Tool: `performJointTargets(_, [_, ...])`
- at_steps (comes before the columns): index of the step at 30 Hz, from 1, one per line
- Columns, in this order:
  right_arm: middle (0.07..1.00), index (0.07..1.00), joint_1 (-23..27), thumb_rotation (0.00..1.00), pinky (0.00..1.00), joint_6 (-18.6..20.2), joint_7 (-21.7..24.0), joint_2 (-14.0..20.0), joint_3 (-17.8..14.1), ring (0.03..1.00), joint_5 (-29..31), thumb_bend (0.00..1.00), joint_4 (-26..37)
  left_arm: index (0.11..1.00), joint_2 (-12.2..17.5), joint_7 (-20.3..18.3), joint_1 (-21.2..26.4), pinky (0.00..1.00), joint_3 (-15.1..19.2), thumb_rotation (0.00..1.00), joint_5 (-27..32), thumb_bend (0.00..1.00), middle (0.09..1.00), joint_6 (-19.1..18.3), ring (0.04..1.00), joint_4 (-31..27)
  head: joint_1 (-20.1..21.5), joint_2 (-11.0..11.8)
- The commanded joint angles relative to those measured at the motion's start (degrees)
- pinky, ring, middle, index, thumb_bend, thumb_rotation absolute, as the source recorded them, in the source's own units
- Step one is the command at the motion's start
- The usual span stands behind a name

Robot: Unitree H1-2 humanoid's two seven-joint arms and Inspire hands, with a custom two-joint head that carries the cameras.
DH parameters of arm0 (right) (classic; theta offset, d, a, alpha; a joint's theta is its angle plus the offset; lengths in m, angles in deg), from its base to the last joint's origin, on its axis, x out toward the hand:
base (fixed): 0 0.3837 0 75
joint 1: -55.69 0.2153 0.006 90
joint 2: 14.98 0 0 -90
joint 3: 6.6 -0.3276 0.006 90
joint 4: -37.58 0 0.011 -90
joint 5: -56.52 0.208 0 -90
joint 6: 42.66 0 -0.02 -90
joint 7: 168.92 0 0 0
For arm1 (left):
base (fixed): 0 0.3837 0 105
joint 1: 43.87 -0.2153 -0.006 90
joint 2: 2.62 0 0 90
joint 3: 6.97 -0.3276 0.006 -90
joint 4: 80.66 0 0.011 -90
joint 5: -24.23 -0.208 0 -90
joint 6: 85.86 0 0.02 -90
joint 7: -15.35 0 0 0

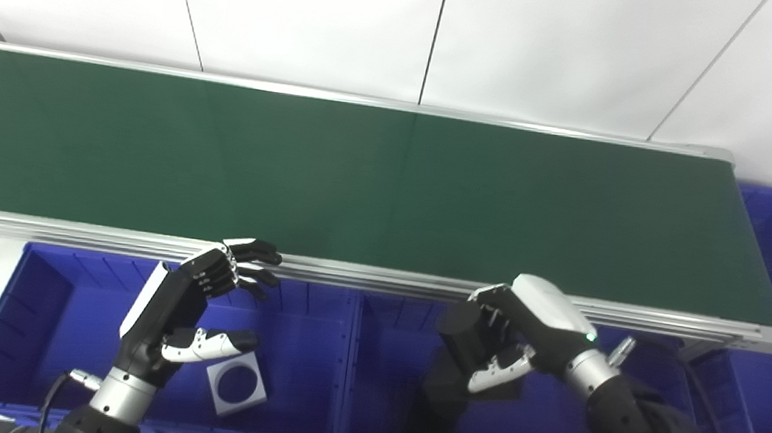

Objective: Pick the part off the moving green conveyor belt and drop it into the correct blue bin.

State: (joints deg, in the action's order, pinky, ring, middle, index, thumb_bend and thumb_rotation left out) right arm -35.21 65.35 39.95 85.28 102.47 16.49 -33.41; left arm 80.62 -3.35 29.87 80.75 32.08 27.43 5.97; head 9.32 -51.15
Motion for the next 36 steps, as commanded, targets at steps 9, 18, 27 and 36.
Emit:
performJointTargets(9, [0.497,0.527,1.77,0.0,0.35,-0.55,-0.02,3.23,-2.99,0.404,-4.08,0.52,3.69,0.73,0.56,0.7,0.48,0.5,-0.2,0.44,0.02,0.86,0.715,0.96,0.603,-1.65,-0.29,-0.03])
performJointTargets(18, [0.488,0.538,2.73,0.0,0.35,-3.08,1.82,5.92,-2.27,0.401,-6.26,0.51,3.21,0.725,0.35,0.8,0.64,0.5,-0.21,0.43,0.12,0.87,0.72,0.99,0.603,-1.39,-0.08,0.22])
performJointTargets(27, [0.713,0.661,5.27,0.27,0.64,-2.42,11.85,8.59,3.53,0.692,-10.16,0.73,4.42,0.725,0.43,0.91,0.57,0.5,-0.21,0.42,0.11,0.87,0.723,0.2,0.607,-1.76,-0.06,0.25])
performJointTargets(36, [0.872,0.801,6.06,0.44,0.9,1.57,23.28,7.35,4.2,0.899,-13.05,0.89,7.89,0.724,0.57,0.75,0.7,0.49,-0.09,0.42,0.58,0.87,0.712,0.53,0.602,-1.35,-0.19,0.2])
